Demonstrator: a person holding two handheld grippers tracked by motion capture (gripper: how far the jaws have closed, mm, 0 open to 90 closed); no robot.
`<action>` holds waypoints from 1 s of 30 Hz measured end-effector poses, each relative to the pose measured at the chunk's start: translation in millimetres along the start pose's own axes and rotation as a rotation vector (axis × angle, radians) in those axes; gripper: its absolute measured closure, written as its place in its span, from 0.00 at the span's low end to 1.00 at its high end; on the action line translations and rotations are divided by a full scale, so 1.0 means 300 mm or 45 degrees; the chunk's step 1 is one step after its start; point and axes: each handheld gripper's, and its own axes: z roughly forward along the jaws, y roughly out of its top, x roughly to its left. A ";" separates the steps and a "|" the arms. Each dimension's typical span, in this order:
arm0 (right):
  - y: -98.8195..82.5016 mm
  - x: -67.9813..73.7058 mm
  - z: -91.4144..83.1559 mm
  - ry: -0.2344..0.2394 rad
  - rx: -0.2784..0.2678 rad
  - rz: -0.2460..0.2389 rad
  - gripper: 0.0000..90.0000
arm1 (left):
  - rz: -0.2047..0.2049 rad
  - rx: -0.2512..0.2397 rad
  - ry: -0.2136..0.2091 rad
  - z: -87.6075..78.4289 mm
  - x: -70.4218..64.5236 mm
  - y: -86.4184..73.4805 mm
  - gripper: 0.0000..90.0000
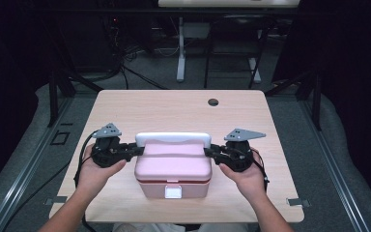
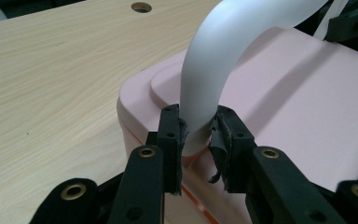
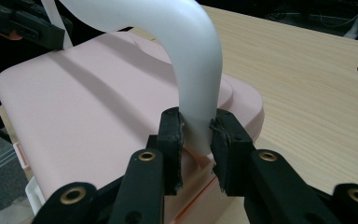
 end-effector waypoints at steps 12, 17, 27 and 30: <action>0.025 -0.008 -0.004 0.016 0.016 0.040 0.82 | -0.013 0.006 -0.022 -0.005 0.014 0.019 0.82; 0.033 -0.009 -0.005 0.017 0.016 0.059 0.82 | -0.013 -0.002 -0.022 -0.013 0.016 0.025 0.80; 0.042 -0.014 -0.007 0.025 0.026 0.076 0.82 | 0.002 -0.033 -0.011 -0.060 0.014 0.018 0.76; 0.044 -0.014 -0.007 0.026 0.026 0.083 0.82 | 0.011 -0.037 -0.002 -0.076 0.013 0.010 0.76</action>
